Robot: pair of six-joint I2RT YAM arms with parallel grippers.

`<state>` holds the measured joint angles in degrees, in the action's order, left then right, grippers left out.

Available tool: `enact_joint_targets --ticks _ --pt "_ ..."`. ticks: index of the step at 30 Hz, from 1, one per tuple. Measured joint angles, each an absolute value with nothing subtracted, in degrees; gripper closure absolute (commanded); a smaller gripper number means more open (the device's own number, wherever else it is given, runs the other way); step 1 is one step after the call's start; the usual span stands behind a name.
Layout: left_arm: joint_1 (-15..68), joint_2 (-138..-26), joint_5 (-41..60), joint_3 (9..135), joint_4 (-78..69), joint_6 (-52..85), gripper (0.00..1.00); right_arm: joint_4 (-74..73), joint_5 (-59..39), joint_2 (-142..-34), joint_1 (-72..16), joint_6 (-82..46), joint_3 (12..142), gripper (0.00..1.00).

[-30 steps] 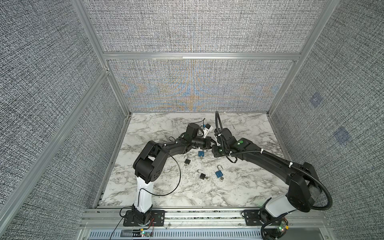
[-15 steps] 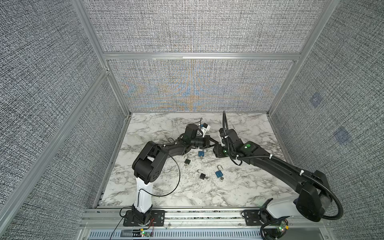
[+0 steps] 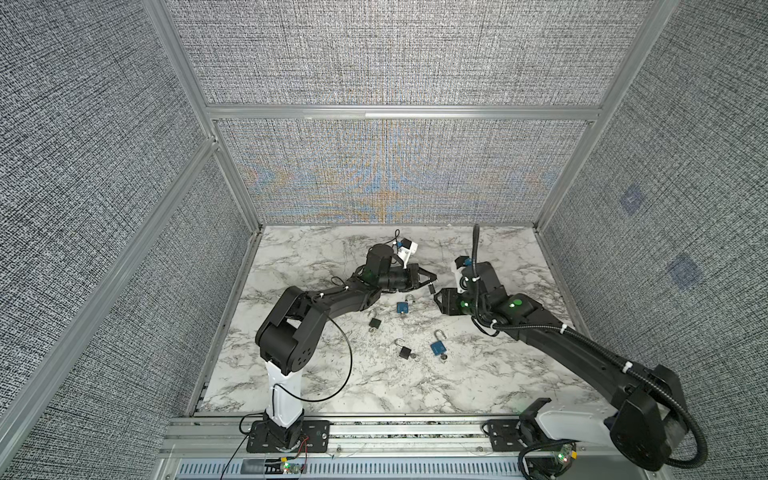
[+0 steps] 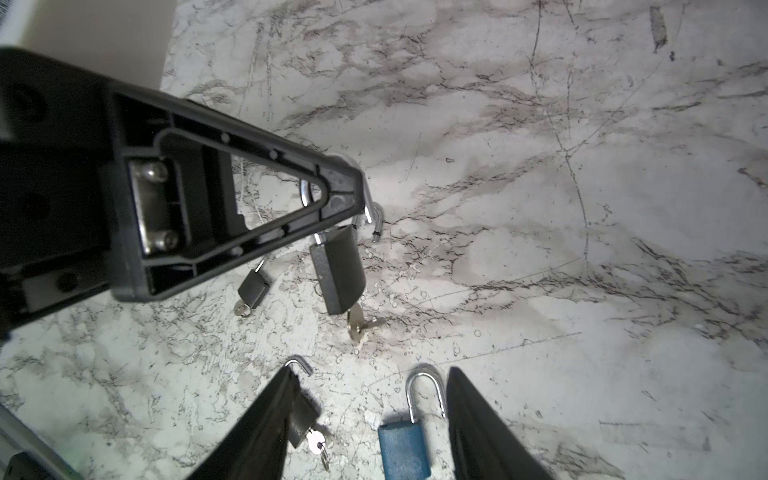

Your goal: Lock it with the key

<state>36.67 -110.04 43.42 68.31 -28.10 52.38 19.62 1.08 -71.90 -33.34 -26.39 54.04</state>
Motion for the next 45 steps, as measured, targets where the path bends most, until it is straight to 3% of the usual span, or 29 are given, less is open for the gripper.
enact_joint_targets --ticks 12,25,35,45 --pt "36.67 -106.08 38.52 66.92 -25.78 54.17 1.00 10.68 2.33 -65.65 -33.85 -26.02 47.48 0.42" --pt "36.77 -104.57 34.63 63.70 -29.28 61.17 1.00 8.36 1.87 -70.24 -35.66 -23.05 49.98 0.44" --pt "37.04 -104.57 34.68 63.66 -30.76 63.37 1.00 8.19 3.25 -74.94 -36.32 -21.34 52.18 0.64" --pt "37.36 -104.57 34.74 63.66 -31.55 64.53 1.00 7.09 5.54 -77.87 -36.34 -20.43 55.09 0.70"
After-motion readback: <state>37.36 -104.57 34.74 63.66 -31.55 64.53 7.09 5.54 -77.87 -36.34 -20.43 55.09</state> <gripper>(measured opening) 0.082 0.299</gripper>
